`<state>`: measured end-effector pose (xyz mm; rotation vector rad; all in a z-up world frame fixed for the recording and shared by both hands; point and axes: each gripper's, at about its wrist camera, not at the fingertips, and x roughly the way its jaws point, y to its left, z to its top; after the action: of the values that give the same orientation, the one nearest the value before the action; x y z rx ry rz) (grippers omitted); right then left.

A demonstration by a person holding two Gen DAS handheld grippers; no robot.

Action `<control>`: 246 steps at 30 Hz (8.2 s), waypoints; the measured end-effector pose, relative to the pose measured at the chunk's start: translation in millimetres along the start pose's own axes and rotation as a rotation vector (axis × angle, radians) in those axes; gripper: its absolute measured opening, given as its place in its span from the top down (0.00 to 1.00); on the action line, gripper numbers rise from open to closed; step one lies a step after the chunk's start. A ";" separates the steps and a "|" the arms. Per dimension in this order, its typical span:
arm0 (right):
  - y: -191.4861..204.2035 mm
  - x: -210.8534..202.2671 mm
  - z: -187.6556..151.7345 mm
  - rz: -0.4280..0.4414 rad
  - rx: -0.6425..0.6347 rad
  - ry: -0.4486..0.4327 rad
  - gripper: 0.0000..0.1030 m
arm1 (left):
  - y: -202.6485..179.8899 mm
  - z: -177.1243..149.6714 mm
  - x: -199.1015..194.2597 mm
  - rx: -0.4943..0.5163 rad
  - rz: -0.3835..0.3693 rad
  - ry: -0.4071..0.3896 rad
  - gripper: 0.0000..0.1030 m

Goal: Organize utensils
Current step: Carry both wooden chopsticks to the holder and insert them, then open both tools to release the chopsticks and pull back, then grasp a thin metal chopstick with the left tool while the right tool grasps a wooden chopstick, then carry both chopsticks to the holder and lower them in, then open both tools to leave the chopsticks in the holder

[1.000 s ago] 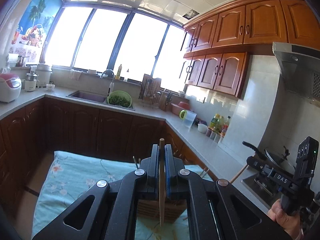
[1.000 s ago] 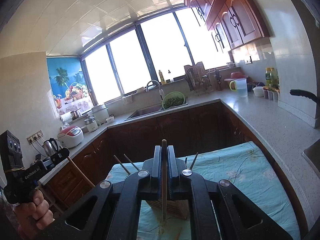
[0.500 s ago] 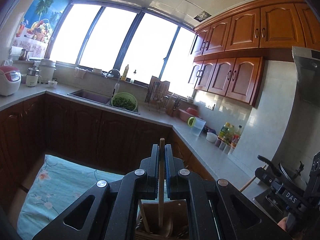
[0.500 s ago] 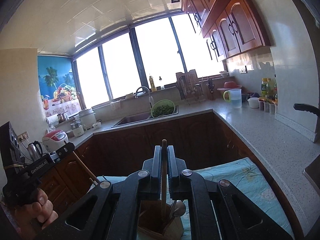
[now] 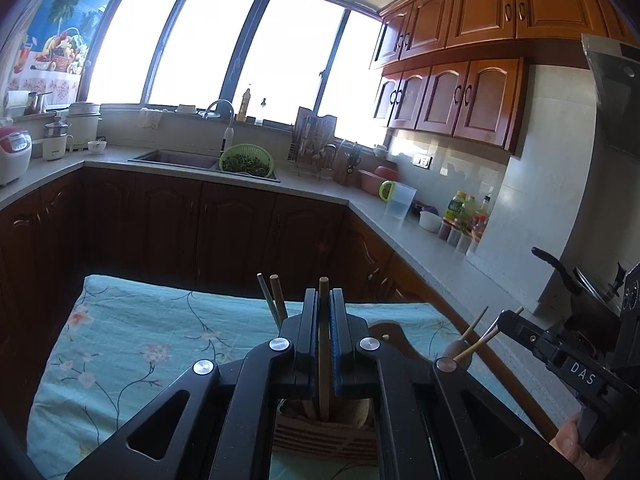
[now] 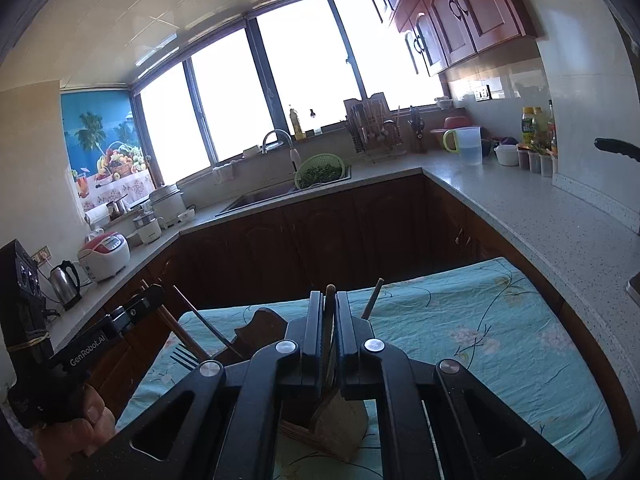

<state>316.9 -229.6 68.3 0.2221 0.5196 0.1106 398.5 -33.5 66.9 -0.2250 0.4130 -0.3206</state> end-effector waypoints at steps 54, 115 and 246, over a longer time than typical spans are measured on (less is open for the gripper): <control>-26.3 -152.5 -146.7 0.032 0.162 0.080 0.01 | 22.3 -131.8 -251.0 -0.170 0.131 0.141 0.14; -1.8 -14.1 -177.2 0.000 -0.034 0.490 0.95 | -21.2 -166.7 -141.3 0.112 0.110 0.568 0.97; 13.6 -31.4 -3.3 0.048 -0.014 -0.053 0.54 | -8.4 -17.9 -50.0 0.015 -0.006 -0.018 0.55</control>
<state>287.4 -220.9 83.8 0.2236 0.4606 0.1549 345.4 -26.5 71.1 -0.2142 0.3920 -0.3273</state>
